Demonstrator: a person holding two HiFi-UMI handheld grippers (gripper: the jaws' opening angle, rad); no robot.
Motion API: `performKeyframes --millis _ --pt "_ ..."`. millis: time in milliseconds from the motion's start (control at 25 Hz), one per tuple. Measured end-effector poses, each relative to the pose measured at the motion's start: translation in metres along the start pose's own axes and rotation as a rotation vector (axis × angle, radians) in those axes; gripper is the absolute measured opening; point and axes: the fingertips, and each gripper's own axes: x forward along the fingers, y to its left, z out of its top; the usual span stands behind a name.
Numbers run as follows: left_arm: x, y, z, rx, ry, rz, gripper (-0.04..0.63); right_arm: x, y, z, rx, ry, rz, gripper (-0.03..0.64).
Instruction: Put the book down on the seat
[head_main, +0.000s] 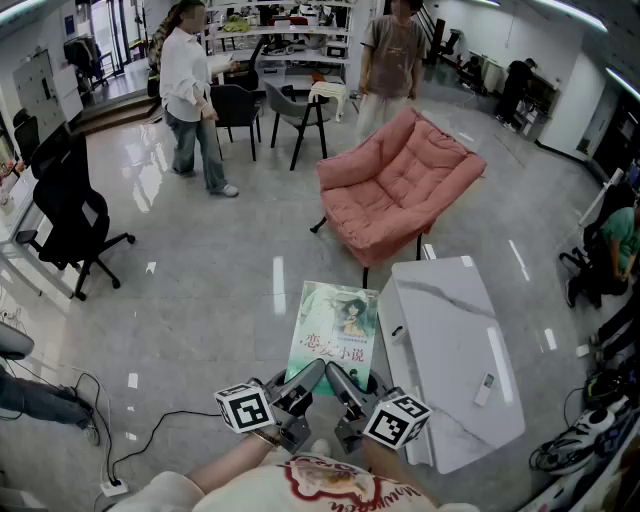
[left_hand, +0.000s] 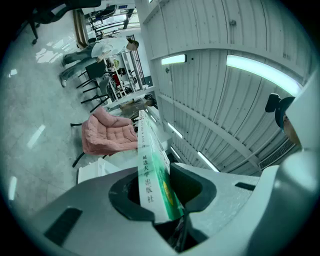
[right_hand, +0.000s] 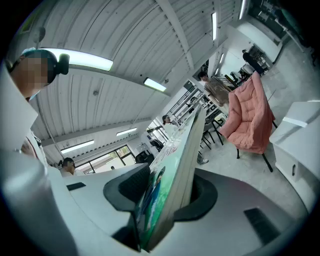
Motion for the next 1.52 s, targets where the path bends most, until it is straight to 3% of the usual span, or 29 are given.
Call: performKeyframes --millis 1520 --pt "-0.013 0.018 0.033 0.026 0.012 -0.049 0.098 0.036 0.010 -0.004 -0.035 -0.059 -0.018 0.146"
